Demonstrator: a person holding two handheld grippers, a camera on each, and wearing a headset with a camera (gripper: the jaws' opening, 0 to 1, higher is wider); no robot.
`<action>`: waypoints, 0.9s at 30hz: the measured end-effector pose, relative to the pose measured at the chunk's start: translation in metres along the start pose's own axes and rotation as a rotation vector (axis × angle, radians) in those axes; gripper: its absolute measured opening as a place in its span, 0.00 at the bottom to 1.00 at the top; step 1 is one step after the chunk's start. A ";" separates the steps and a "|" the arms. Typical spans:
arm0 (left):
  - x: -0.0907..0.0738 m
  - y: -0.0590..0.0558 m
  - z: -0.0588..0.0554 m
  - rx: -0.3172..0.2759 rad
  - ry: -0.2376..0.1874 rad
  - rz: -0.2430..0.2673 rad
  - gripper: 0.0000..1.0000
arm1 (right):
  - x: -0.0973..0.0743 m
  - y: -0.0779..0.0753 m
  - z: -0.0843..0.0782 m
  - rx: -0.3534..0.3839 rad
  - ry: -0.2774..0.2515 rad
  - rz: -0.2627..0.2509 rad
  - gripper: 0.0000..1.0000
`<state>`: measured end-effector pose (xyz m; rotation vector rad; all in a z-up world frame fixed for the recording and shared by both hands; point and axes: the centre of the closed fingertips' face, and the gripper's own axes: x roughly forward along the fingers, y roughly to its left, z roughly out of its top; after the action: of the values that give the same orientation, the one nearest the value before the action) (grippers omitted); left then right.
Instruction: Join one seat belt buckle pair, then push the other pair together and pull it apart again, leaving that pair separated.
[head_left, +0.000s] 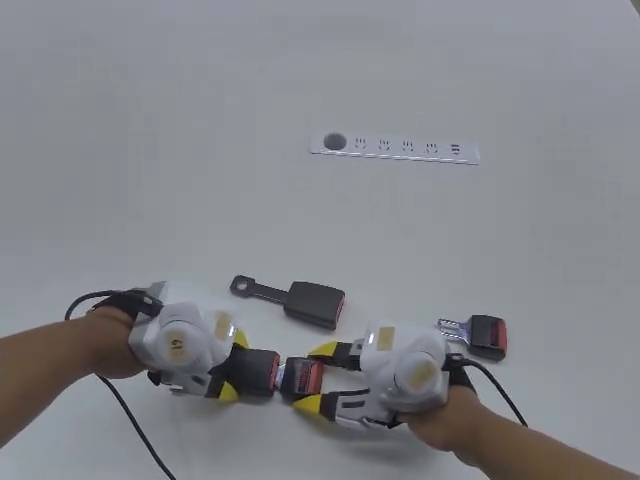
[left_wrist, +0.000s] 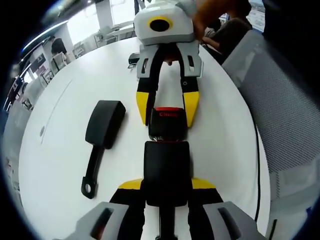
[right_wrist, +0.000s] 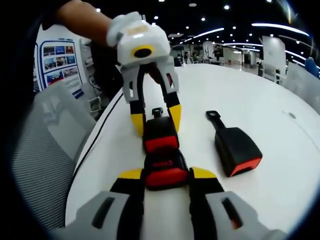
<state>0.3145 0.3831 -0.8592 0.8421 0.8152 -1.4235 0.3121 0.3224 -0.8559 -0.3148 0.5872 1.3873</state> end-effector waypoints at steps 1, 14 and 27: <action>0.000 0.000 0.000 -0.007 -0.019 0.000 0.33 | 0.000 0.000 0.000 -0.011 0.000 0.003 0.34; 0.000 0.002 0.002 -0.014 -0.094 -0.002 0.33 | -0.001 0.000 0.000 -0.026 -0.021 0.003 0.34; 0.000 0.001 0.001 -0.027 -0.113 0.001 0.33 | -0.002 0.000 0.001 -0.019 -0.034 0.004 0.33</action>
<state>0.3159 0.3823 -0.8583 0.7347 0.7467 -1.4426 0.3122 0.3206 -0.8541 -0.3053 0.5474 1.3999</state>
